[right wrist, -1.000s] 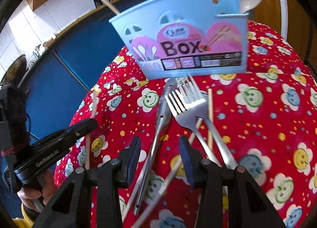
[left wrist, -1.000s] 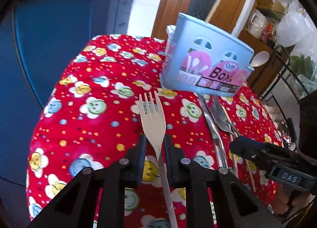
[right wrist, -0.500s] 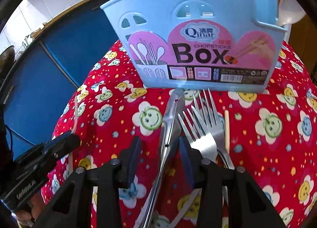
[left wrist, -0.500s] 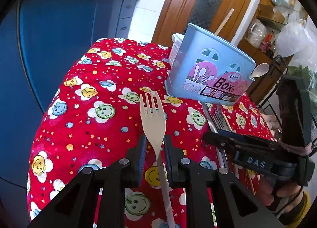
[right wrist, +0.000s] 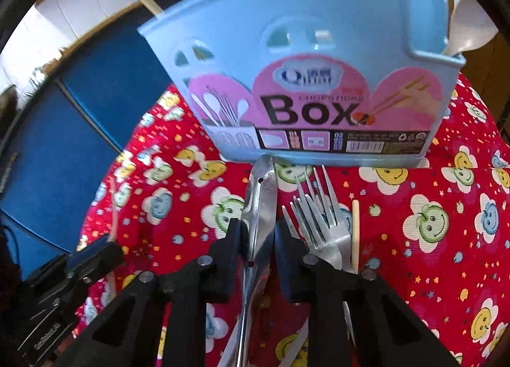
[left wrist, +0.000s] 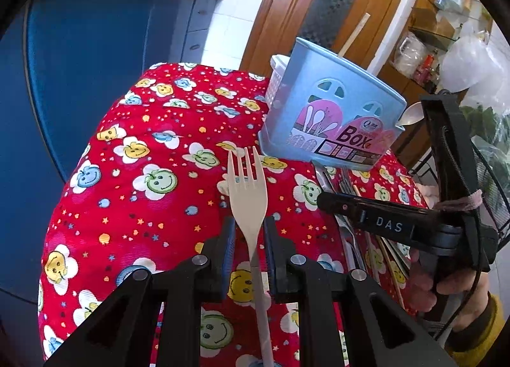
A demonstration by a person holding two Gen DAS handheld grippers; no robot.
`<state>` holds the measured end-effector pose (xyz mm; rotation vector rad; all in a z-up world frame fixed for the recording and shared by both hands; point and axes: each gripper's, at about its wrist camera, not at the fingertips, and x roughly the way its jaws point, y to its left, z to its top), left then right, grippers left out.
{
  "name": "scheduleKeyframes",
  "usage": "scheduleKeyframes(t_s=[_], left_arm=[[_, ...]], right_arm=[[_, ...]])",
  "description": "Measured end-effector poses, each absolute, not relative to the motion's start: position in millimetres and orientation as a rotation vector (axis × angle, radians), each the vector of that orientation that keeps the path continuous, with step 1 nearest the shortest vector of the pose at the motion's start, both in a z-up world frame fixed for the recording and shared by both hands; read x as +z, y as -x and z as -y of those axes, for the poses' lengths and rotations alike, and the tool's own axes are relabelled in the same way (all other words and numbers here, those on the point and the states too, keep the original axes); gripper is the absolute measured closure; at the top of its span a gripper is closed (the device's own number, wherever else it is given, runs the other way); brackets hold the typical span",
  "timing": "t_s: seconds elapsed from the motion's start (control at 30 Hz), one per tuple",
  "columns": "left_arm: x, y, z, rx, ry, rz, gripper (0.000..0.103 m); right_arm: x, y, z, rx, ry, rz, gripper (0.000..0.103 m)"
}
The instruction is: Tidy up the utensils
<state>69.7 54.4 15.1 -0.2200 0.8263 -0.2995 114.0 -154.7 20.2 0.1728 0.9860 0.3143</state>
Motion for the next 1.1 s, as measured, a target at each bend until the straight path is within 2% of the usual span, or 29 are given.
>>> scheduleKeyframes(t_s=[0.5,0.83,0.9,0.93,1.1], left_arm=[[50.1,-52.3,-41.0,-0.36,0.23,-0.712,0.087],[90.3,-46.5,-25.6,-0.411,0.211,-0.616,0.088],[98.6,-49.3,-21.3,-0.413,0.199,-0.597,0.089],[101.5,-50.8,-19.7,-0.412,0.194,-0.59,0.1],[121.3,-68.5,-9.8,-0.411,0.176,-0.554,0.101]], right_arm=[[78.0,-47.7,196.8,0.44,-0.328,-0.686,0.08],[116.3,-41.2,224.7,0.38,-0.379,-0.497,0.08],[122.5,-43.6,228.8,0.367,-0.376,-0.475,0.08],[124.5,-42.4,233.4,0.363,-0.375,-0.466,0.08],[136.9,-43.3,247.0,0.341,-0.37,-0.42,0.08]])
